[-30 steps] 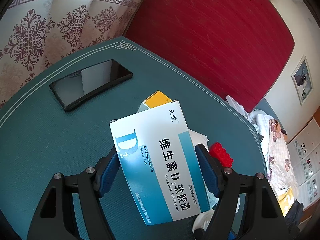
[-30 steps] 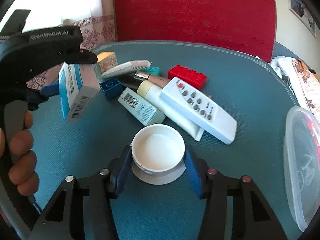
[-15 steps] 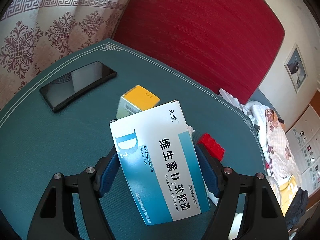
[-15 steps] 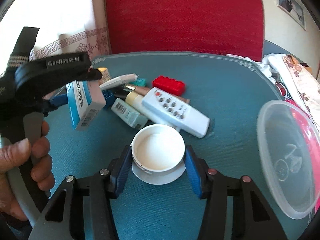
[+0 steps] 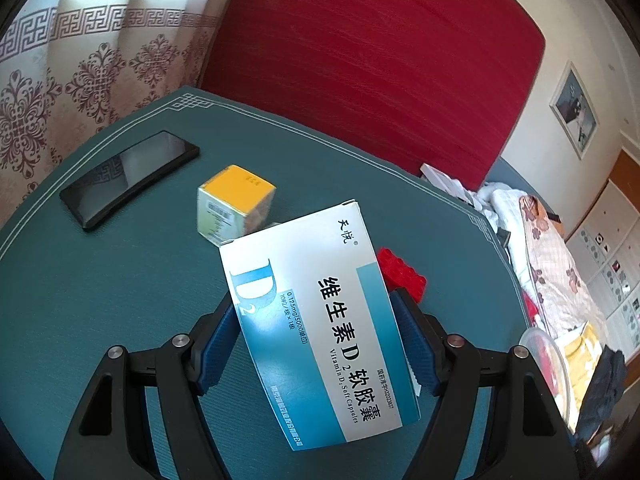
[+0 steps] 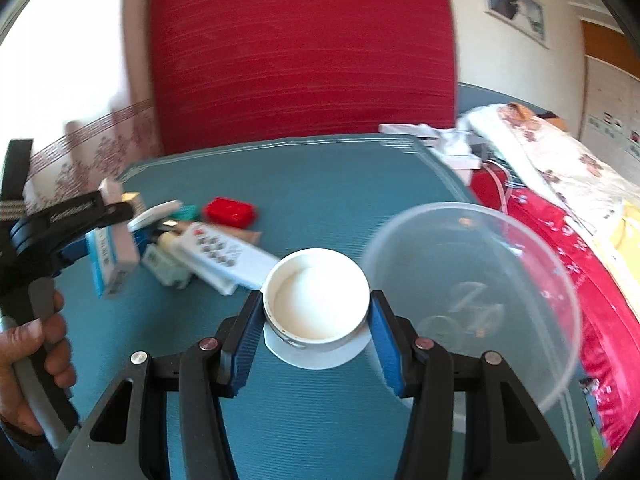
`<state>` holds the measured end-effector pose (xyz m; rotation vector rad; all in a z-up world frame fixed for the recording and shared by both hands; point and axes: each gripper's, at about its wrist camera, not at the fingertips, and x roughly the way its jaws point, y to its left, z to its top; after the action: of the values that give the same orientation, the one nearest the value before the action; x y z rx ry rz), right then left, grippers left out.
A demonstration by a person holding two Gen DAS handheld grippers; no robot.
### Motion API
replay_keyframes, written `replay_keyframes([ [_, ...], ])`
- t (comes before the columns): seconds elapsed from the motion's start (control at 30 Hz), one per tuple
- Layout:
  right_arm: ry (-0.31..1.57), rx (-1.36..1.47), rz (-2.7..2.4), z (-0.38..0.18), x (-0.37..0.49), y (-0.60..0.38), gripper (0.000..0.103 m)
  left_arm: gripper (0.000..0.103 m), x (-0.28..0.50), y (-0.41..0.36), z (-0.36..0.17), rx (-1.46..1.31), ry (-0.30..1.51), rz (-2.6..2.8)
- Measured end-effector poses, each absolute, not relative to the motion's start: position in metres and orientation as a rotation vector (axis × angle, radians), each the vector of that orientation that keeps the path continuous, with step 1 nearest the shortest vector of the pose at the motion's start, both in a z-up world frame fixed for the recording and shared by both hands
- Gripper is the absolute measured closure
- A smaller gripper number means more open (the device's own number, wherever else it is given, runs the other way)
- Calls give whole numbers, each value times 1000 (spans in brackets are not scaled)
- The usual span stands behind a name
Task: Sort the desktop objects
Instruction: 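Carry the white cup into the clear bowl while the left drops the vitamin box in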
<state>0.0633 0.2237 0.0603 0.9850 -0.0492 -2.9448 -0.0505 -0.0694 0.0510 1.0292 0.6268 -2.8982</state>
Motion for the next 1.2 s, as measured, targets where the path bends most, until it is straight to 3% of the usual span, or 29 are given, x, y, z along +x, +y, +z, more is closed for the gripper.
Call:
replay_keyframes([
  [0.7, -111, 1053, -3132, 56, 62, 330, 46, 26, -33, 9, 66, 1083, 347, -3077],
  [1.2, -108, 1043, -3111, 53, 62, 361, 46, 26, -28, 73, 81, 1169, 255, -3165],
])
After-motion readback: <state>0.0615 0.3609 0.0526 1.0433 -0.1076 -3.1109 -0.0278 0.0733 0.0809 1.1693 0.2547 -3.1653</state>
